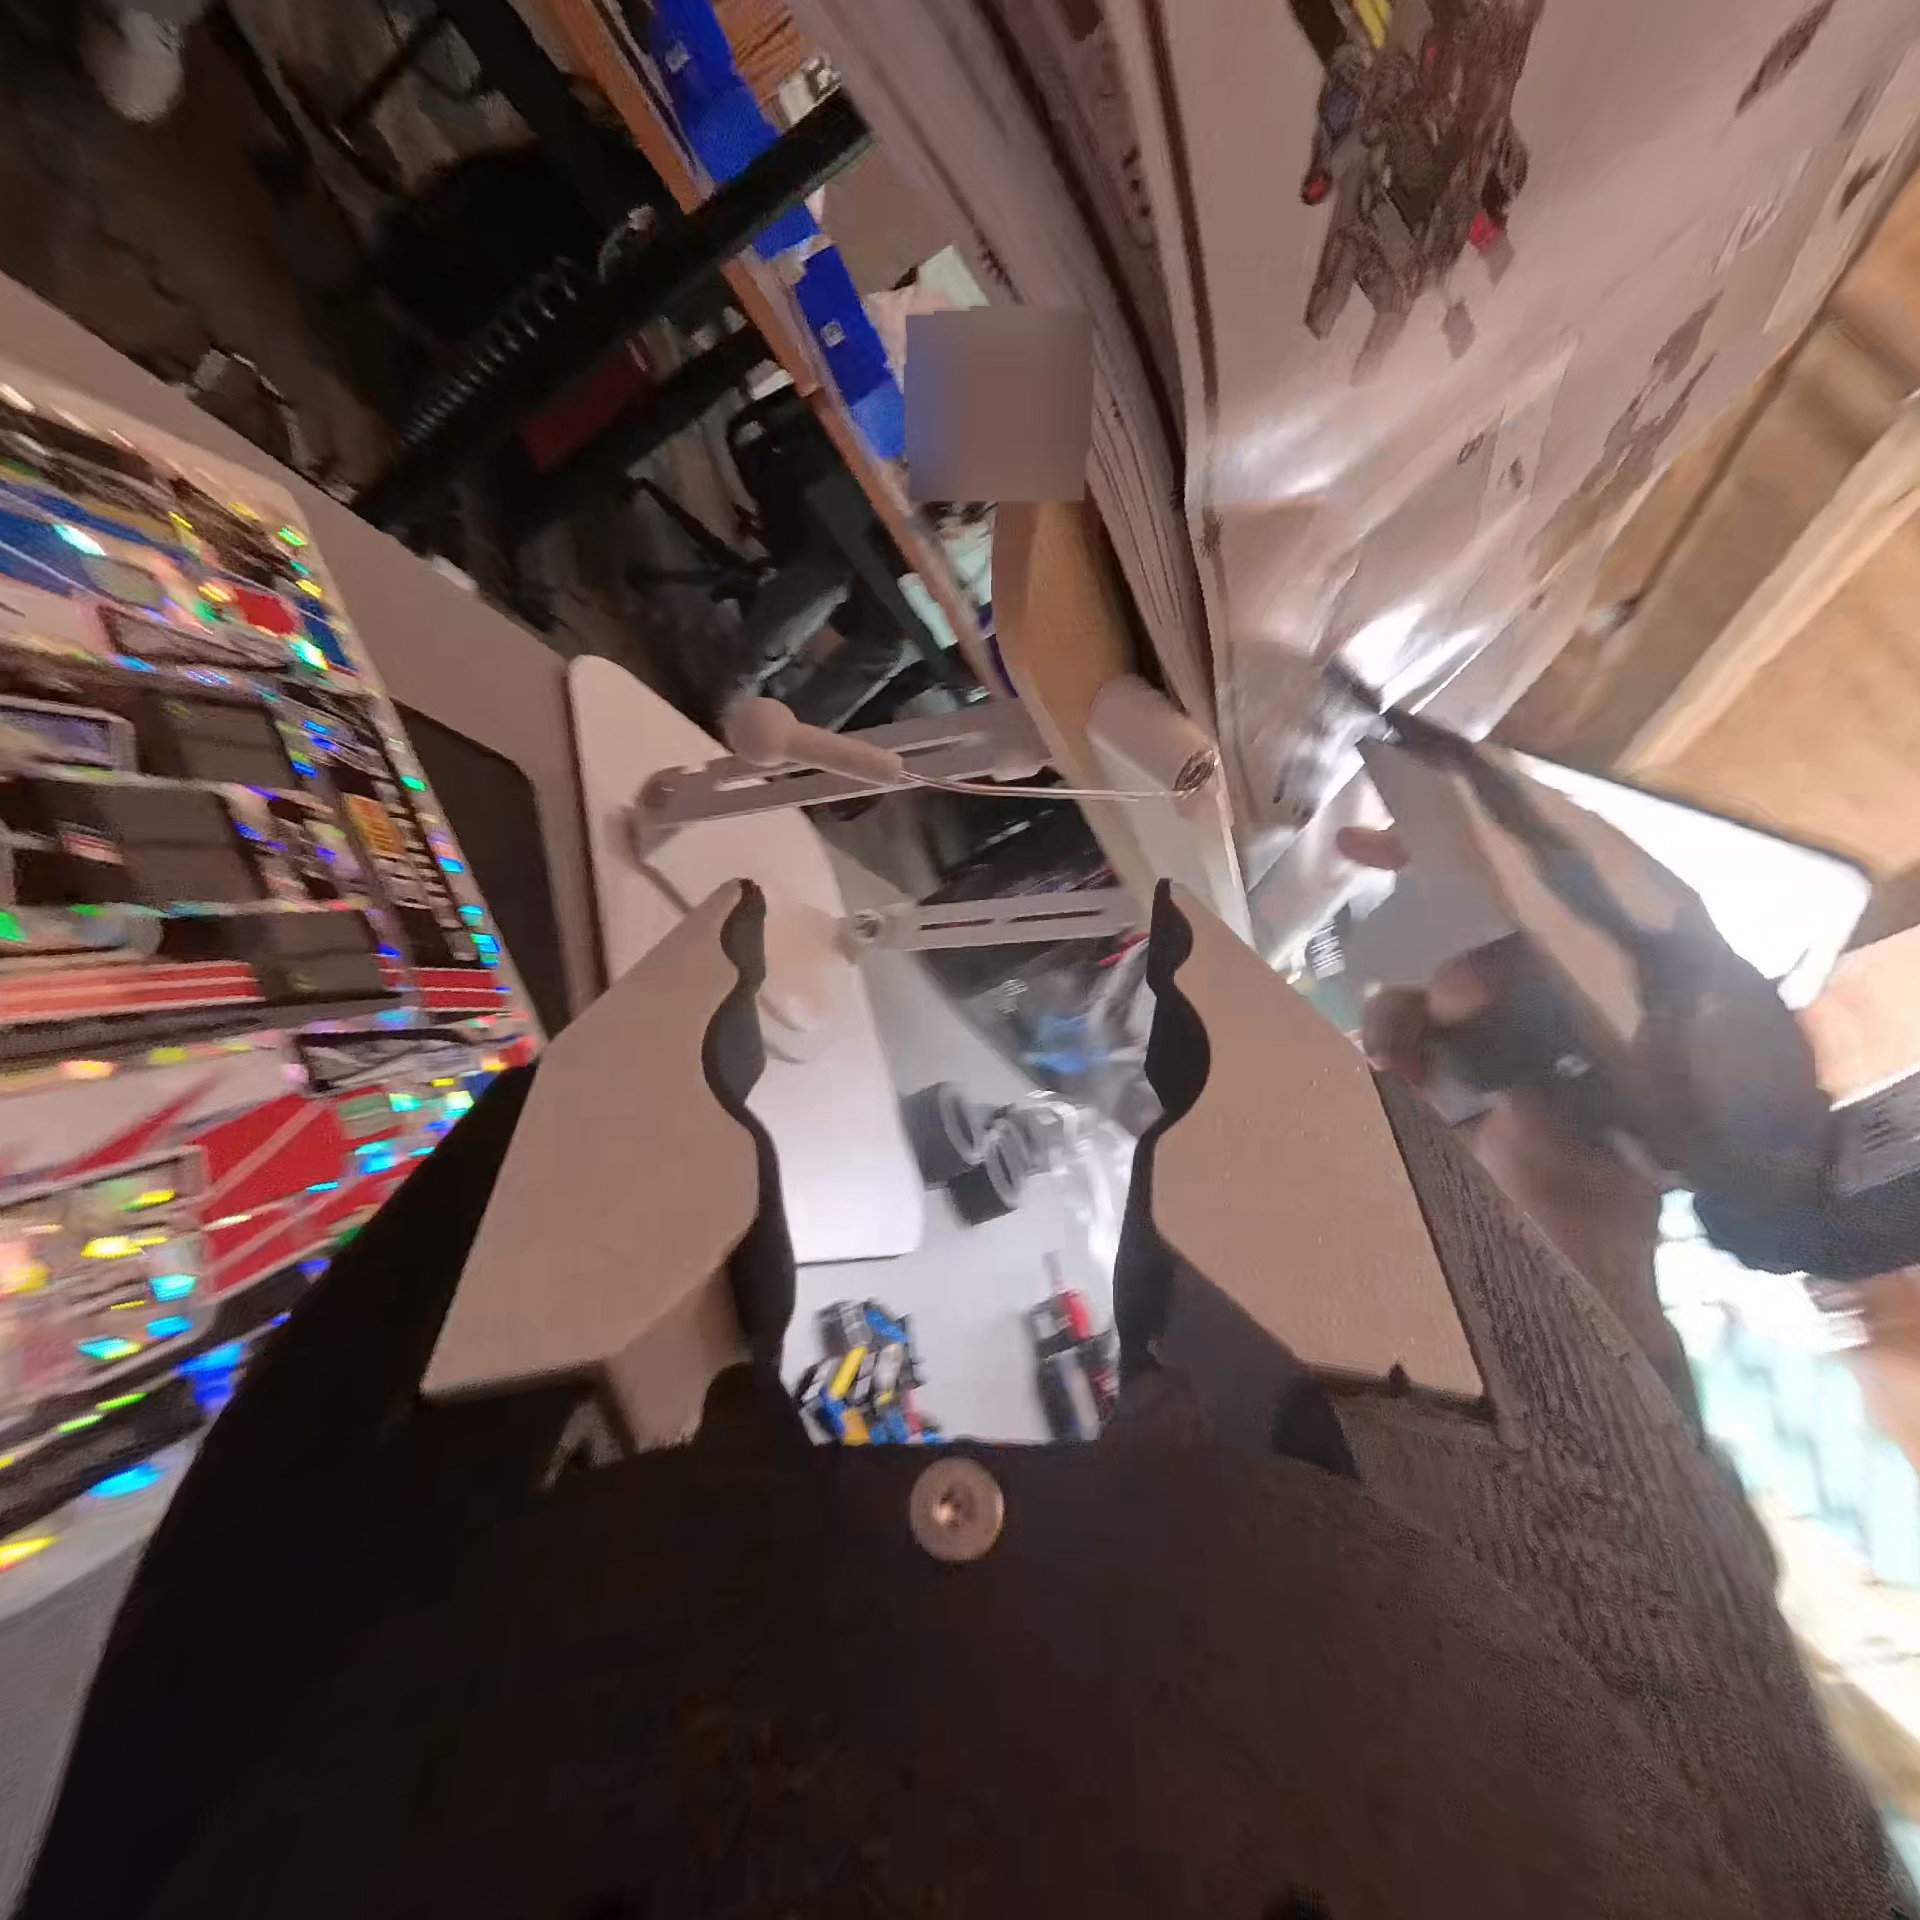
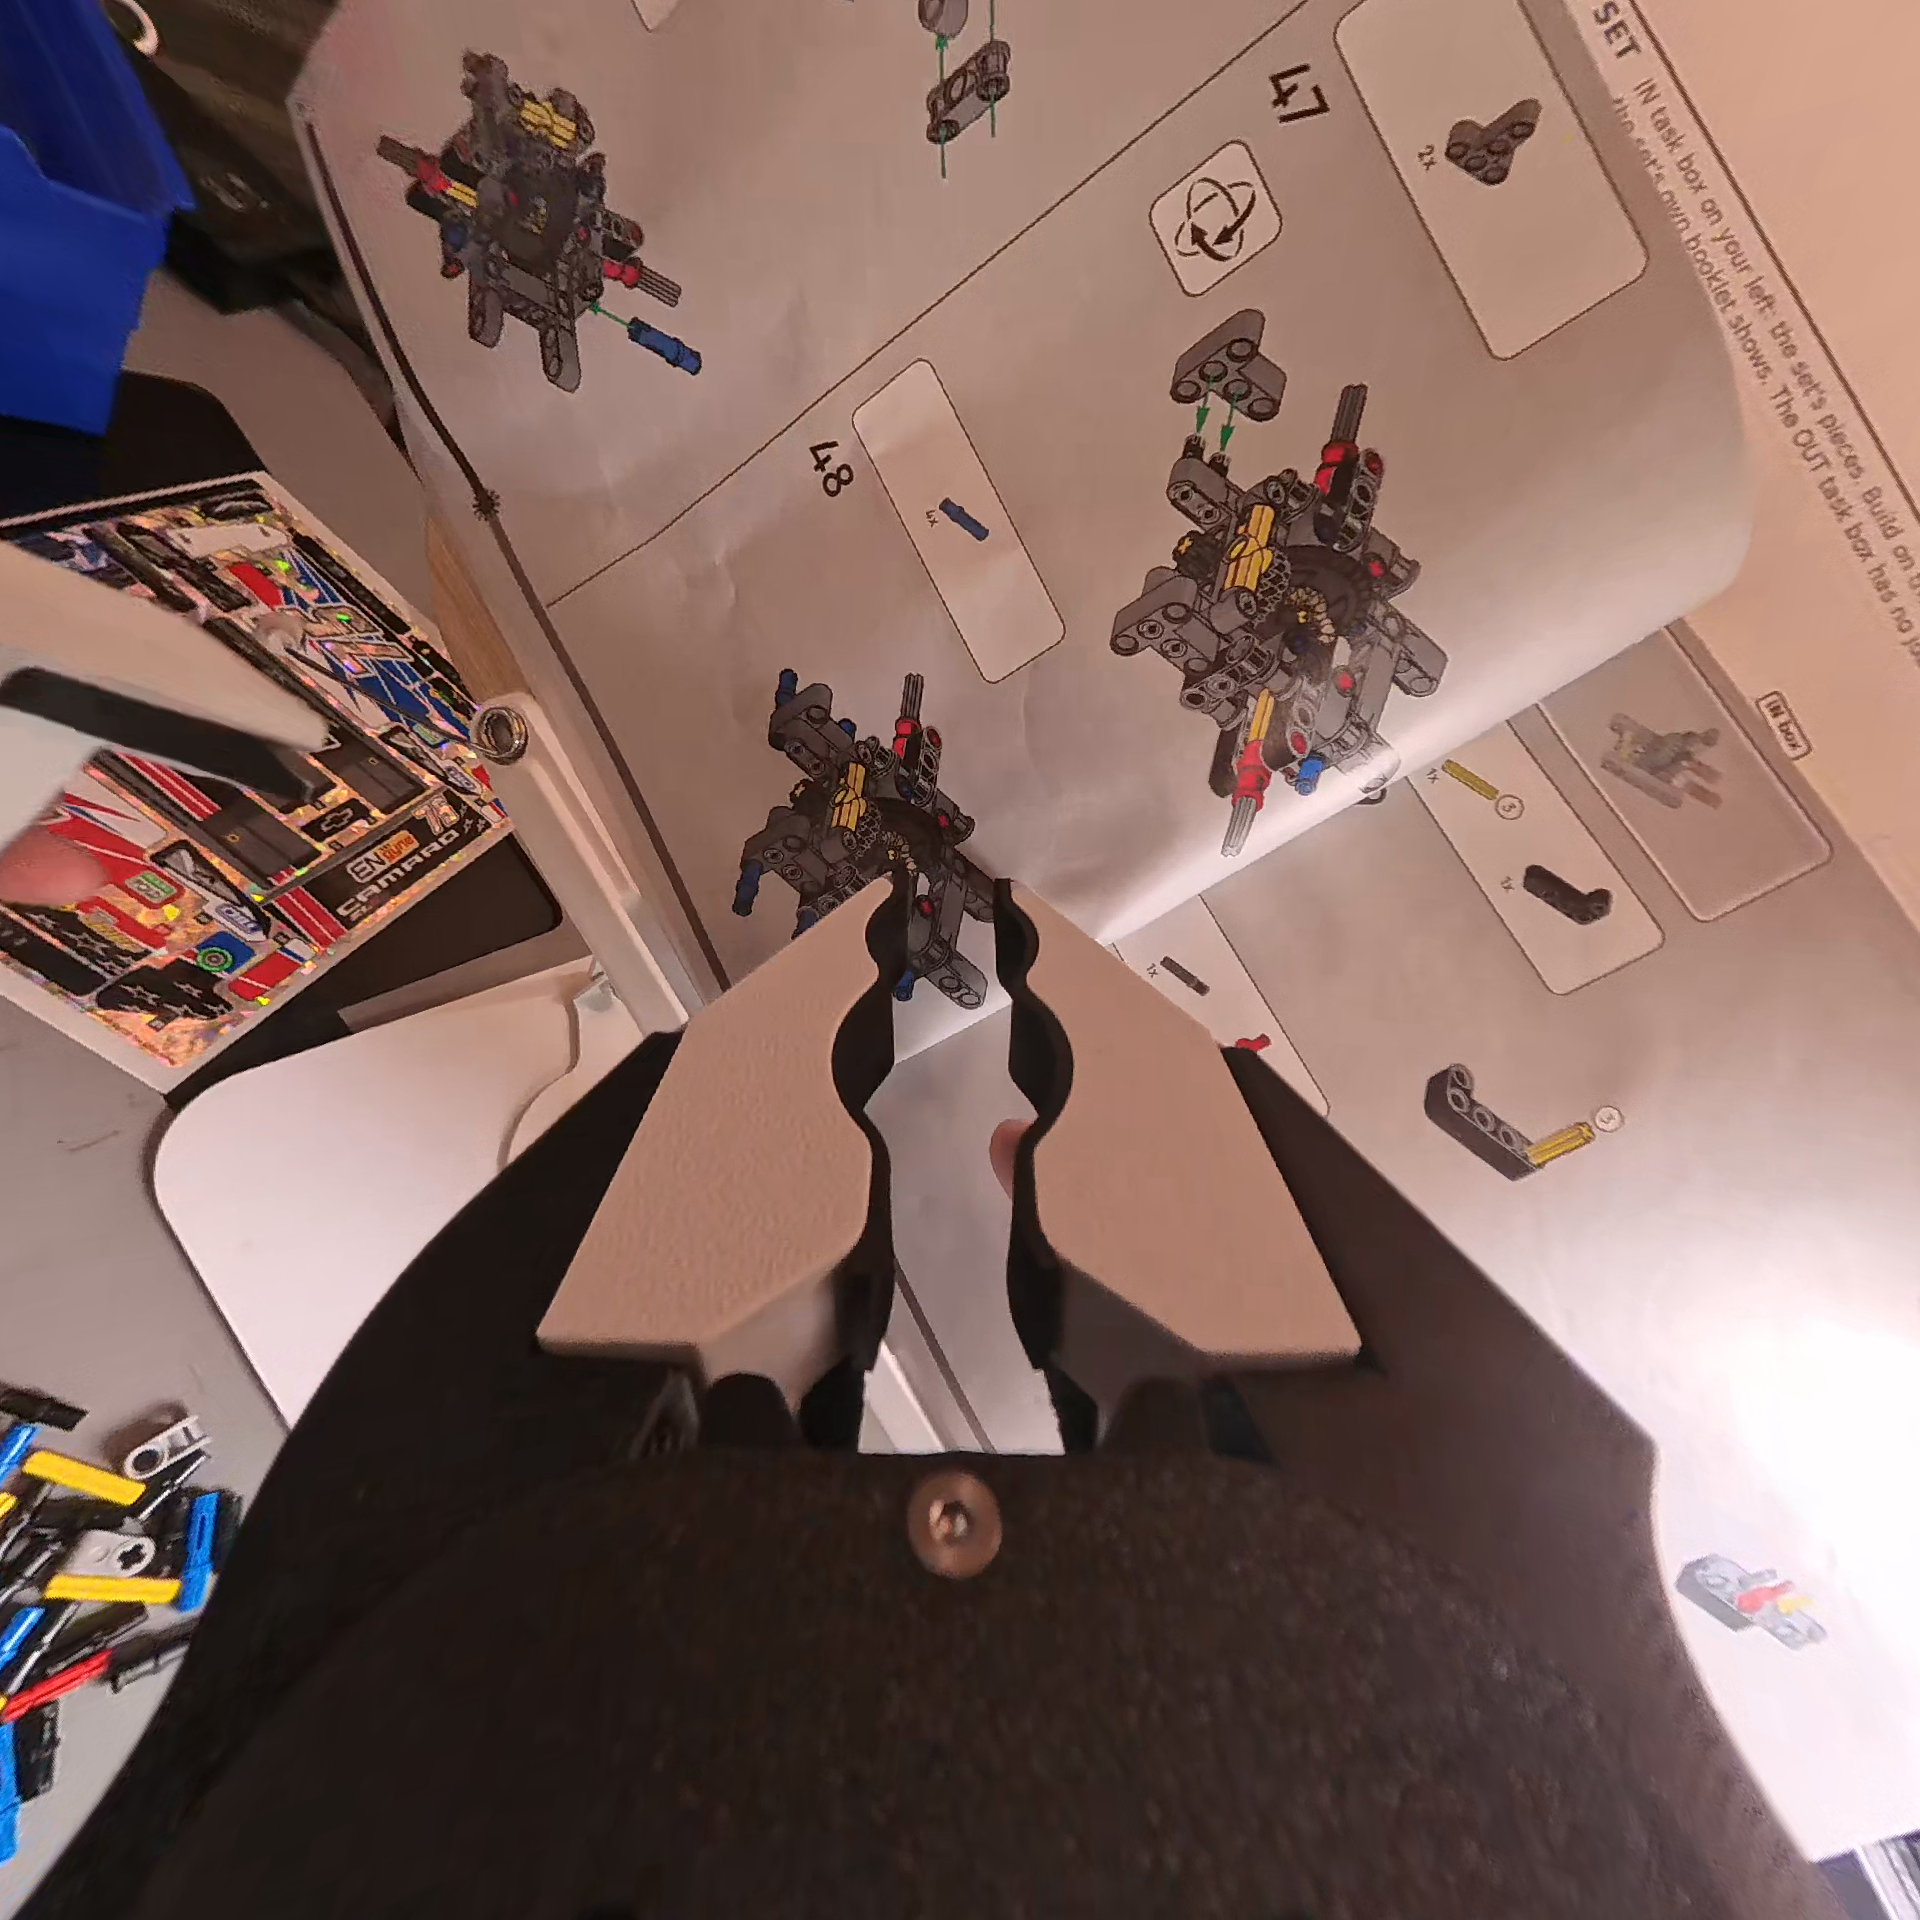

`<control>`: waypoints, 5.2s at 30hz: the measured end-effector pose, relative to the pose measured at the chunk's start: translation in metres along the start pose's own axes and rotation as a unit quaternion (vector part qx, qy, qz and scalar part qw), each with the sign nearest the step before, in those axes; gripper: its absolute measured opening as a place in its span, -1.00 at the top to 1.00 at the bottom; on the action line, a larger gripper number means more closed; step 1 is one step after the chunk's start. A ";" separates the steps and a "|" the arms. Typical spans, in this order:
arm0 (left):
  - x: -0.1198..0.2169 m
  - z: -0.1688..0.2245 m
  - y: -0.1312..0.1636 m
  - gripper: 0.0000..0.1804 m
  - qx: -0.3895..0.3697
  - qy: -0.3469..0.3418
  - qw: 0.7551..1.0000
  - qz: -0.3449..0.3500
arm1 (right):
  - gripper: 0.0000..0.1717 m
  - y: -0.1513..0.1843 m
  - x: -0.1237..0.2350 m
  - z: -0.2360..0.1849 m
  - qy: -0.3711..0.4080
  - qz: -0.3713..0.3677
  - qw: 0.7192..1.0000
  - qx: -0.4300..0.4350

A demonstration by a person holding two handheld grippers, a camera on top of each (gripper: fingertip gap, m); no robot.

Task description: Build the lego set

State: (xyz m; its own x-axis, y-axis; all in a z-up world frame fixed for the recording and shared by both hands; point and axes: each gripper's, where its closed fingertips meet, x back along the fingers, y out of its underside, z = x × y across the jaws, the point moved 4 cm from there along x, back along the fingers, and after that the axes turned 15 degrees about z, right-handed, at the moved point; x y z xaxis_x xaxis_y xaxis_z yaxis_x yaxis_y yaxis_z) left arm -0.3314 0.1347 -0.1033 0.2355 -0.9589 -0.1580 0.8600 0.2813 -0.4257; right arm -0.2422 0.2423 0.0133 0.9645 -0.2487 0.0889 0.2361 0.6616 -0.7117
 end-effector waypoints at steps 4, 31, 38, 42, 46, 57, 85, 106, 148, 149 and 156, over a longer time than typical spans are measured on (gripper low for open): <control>-0.013 -0.003 -0.006 0.26 0.094 0.017 0.992 0.077 | 0.83 0.000 0.000 0.001 -0.001 0.002 1.000 -0.005; -0.058 0.095 0.007 1.00 -0.589 0.087 0.801 -0.071 | 0.91 0.002 -0.001 0.005 -0.009 0.012 0.999 -0.028; -0.057 0.093 0.019 0.99 -0.630 0.091 0.767 -0.082 | 0.81 0.002 0.004 0.001 -0.030 0.023 0.999 -0.034; -0.057 0.094 0.020 0.99 -0.661 0.093 0.739 -0.093 | 0.72 0.002 0.022 0.002 -0.031 0.046 0.996 -0.064; -0.055 0.094 0.022 0.99 -0.682 0.103 0.719 -0.087 | 0.70 0.020 0.026 -0.008 -0.037 0.022 0.999 -0.016; -0.050 0.093 0.034 0.95 -0.741 0.131 0.645 -0.132 | 0.69 0.025 0.026 -0.017 -0.028 0.027 0.999 -0.001; 0.012 0.068 -0.027 0.61 -0.584 0.080 0.808 -0.025 | 0.36 0.161 0.091 0.050 0.113 -0.128 0.984 0.060; 0.024 0.070 -0.013 0.62 -0.582 0.090 0.808 -0.013 | 0.39 0.143 0.137 0.042 0.150 -0.043 0.987 -0.020; -0.012 0.162 -0.149 1.00 -0.544 0.036 0.823 0.158 | 0.60 0.119 0.297 -0.060 0.165 0.111 0.928 -0.314; -0.017 0.161 -0.152 1.00 -0.549 0.032 0.821 0.153 | 0.60 0.114 0.297 -0.062 0.159 0.112 0.930 -0.311; -0.010 0.160 -0.149 1.00 -0.592 0.029 0.796 0.121 | 0.61 0.076 0.321 -0.082 0.127 0.133 0.924 -0.334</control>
State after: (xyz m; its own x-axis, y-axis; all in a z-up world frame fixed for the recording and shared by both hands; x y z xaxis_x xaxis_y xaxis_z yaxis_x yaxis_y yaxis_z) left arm -0.3890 0.0968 0.1043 0.2778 -0.8779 -0.3899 -0.2457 0.3275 -0.9124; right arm 0.0753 0.1551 -0.0694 0.8991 -0.3537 -0.2578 -0.2134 0.1599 -0.9638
